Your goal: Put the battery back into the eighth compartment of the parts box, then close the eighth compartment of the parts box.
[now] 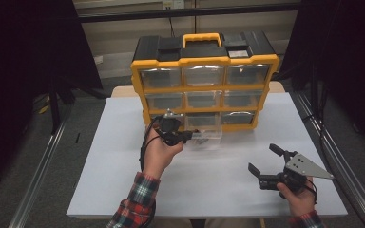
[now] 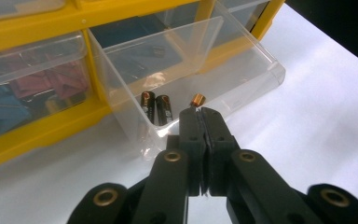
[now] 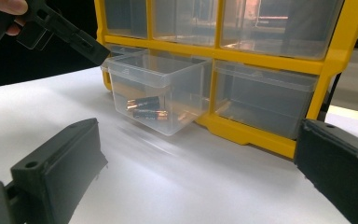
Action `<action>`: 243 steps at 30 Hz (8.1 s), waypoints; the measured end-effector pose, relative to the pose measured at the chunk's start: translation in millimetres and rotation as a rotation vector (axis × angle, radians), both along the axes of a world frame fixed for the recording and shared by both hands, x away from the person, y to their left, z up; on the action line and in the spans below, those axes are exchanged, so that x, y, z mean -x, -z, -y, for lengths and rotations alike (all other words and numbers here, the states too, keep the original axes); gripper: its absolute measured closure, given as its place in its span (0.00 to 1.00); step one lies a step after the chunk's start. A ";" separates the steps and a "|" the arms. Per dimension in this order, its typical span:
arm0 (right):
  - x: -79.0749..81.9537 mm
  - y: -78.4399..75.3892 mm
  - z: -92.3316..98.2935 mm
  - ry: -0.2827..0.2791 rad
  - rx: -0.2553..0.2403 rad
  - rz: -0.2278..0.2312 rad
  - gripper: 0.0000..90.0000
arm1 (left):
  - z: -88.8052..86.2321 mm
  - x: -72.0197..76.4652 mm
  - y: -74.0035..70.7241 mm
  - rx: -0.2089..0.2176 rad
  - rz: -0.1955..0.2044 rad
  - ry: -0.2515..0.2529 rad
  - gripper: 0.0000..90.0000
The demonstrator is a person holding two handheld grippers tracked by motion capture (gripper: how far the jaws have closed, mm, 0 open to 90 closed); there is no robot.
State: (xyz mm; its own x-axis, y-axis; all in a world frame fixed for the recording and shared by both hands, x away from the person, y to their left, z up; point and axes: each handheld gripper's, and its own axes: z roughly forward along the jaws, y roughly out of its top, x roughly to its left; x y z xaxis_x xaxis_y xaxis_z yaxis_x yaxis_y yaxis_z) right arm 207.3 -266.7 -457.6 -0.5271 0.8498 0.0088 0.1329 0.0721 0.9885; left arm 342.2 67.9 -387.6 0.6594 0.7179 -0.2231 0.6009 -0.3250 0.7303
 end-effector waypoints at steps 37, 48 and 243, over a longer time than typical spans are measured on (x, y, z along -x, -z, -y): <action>0.2 0.2 0.0 0.001 0.001 -0.003 0.00 | 12.0 4.9 12.2 -0.055 -0.014 0.026 1.00; 0.2 0.2 0.0 0.002 0.002 -0.003 0.00 | 14.9 4.9 13.5 -0.033 -0.014 0.022 1.00; -0.5 0.2 0.4 -0.002 0.001 0.000 0.01 | 41.3 -44.0 28.9 0.006 0.204 -0.141 1.00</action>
State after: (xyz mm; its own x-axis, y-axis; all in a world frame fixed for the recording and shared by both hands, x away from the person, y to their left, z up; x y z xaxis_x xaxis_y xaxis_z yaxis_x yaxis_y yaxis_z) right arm 207.7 -267.1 -457.8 -0.5288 0.8487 0.0086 0.1331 0.0729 0.9884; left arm 386.1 26.7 -416.5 0.5848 0.8049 -0.1006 0.4800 -0.2435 0.8428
